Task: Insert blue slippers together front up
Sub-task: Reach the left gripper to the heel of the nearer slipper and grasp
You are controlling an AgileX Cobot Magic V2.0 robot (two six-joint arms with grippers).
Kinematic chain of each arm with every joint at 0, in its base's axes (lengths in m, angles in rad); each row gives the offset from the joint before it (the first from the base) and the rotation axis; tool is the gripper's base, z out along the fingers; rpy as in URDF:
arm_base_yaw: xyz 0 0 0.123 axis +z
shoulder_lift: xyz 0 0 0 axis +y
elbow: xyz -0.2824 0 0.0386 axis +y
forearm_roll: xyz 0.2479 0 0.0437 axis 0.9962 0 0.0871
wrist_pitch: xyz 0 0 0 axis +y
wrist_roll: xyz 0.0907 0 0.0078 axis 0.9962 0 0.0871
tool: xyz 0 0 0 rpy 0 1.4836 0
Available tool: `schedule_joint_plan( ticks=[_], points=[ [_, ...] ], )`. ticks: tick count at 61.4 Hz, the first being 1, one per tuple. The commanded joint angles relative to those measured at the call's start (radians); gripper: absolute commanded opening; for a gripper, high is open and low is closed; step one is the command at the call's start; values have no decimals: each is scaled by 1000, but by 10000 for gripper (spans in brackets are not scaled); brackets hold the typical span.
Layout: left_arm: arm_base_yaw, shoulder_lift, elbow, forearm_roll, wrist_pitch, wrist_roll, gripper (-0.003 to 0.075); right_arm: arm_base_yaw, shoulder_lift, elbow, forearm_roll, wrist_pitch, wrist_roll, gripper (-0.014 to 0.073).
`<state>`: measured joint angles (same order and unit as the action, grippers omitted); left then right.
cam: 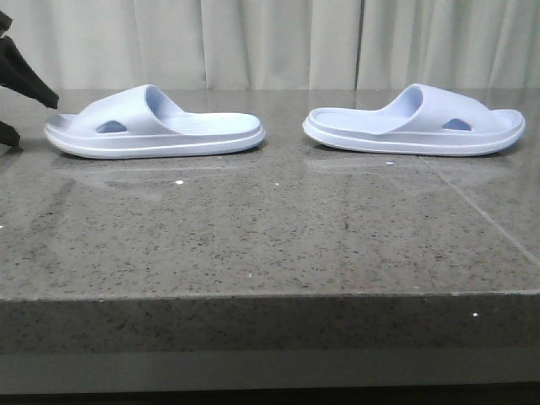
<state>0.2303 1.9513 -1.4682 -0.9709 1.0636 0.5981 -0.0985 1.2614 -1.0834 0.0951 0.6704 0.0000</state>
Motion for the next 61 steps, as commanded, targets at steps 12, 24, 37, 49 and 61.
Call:
schedule_joint_plan(
  ticks=[12, 24, 37, 49, 61],
  points=[
    [-40, -6, -23, -35, 32, 11, 368, -4, -24, -37, 7, -61, -9, 591],
    [-63, 20, -23, -40, 26, 11, 368, -4, -24, -37, 7, -61, -9, 591],
    [-71, 23, -23, -35, 18, 13, 368, -4, -24, -37, 7, -61, -9, 591],
    [-73, 23, -23, -19, 33, 13, 340, -4, -24, -37, 7, -64, -9, 591],
    [-93, 23, -23, -17, 33, 19, 256, -4, -24, -37, 7, -70, -9, 591]
  ],
)
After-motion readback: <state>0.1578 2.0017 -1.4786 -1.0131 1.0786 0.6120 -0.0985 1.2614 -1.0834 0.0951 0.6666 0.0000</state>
